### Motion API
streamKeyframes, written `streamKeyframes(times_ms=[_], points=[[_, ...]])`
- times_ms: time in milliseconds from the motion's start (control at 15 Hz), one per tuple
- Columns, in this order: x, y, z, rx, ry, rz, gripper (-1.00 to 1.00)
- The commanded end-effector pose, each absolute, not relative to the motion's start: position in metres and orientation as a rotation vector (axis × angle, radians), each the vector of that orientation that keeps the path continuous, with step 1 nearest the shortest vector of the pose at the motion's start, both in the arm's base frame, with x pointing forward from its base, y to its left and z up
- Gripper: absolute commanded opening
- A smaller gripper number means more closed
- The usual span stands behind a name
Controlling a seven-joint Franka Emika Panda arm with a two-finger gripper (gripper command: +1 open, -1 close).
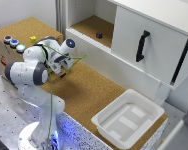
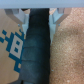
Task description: Go open the drawer
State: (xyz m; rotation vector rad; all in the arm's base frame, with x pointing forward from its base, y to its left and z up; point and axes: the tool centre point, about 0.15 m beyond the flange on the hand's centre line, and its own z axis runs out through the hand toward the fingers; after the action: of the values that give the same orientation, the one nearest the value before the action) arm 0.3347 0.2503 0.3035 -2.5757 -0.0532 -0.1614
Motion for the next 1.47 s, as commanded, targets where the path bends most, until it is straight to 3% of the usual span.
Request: streamKeyframes(times_ms=[0,1400], points=[[0.342,0.212,0.284,-2.545,-0.07,-0.16,-1.0],[0.361,0.152,0.29,-2.545,0.032,-0.204,-1.0]])
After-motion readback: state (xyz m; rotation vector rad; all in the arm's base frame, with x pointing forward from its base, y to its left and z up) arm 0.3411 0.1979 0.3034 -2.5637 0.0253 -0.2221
